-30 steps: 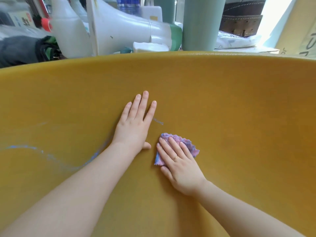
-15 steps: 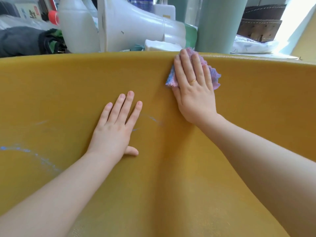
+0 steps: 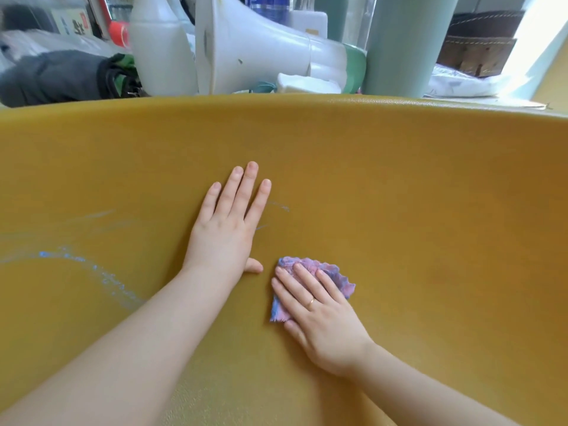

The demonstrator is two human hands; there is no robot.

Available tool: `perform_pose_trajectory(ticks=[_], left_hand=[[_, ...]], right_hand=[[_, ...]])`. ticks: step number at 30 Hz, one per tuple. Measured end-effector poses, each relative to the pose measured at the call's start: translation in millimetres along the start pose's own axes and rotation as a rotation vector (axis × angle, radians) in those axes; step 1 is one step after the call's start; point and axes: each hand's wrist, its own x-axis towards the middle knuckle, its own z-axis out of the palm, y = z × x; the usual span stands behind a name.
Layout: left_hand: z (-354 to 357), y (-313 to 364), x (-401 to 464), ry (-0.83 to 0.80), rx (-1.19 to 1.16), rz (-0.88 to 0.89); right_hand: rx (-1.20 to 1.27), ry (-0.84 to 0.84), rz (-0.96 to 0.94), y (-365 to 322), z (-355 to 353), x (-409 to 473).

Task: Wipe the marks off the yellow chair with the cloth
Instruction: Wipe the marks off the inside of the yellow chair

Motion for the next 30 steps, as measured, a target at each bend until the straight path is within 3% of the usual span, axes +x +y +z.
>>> perform_pose_trajectory(ticks=[3, 5, 7, 12, 18, 21, 25, 30], left_hand=[[2.4, -4.4, -4.5, 0.062, 0.027, -0.047], [5.8, -9.2, -7.6, 0.071, -0.002, -0.172], [14.5, -12.2, -11.1, 0.076, -0.093, -0.247], [22.5, -13.6, -11.7, 0.089, -0.153, -0.246], [32.6, -15.9, -9.6, 0.172, -0.127, -0.238], [30.2, -17.2, -10.2, 0.158, -0.142, -0.232], [17.8, -13.9, -11.0, 0.104, -0.089, -0.246], [-6.4, -38.3, -35.6, -0.024, 0.056, -0.060]], right_hand=[[0.013, -0.024, -0.035, 8.0, -3.3, -1.2], [0.017, -0.002, -0.046, 15.4, -4.3, 5.8], [0.016, 0.106, -0.008, 24.4, -6.7, 23.3], [-0.073, 0.444, 0.116, 61.9, -42.5, 107.8], [-0.072, 0.562, 0.225, 59.6, -49.1, 135.7], [-0.043, 0.483, 0.186, 40.7, -32.7, 113.7], [-0.075, 0.201, 0.012, 11.4, -7.8, 54.7], [-0.031, 0.059, 0.070, -16.4, 1.1, 21.1]])
